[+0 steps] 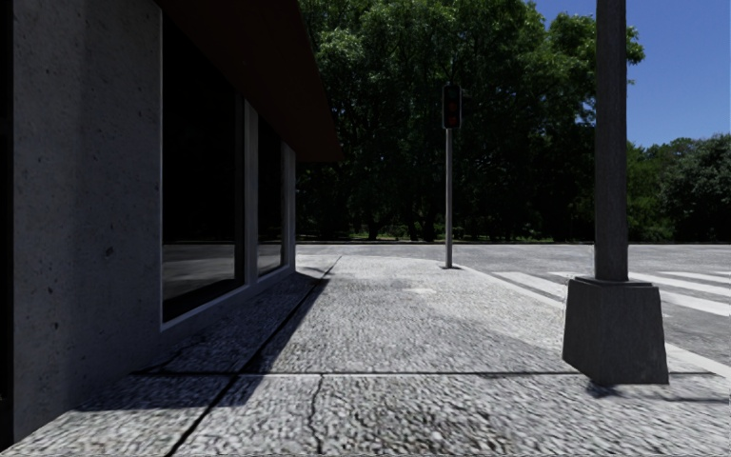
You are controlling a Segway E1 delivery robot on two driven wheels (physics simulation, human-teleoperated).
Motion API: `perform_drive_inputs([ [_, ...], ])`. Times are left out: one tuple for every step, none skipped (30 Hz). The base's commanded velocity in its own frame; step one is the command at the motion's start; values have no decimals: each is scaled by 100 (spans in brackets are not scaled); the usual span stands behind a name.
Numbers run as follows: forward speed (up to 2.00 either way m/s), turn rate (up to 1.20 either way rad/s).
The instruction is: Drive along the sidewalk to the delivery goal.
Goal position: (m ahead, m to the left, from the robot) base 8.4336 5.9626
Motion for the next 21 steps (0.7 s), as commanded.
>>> perform_drive_inputs([
  [200, 0],
  [200, 0],
  [200, 0],
  [200, 0],
  [200, 0],
  [200, 0],
  [200, 0],
  [200, 0],
  [200, 0],
  [200, 0],
  [200, 0],
  [200, 0],
  [200, 0],
  [200, 0],
  [200, 0],
  [200, 0],
  [200, 0],
  [200, 0],
  [200, 0],
  [200, 0],
  [200, 0],
])
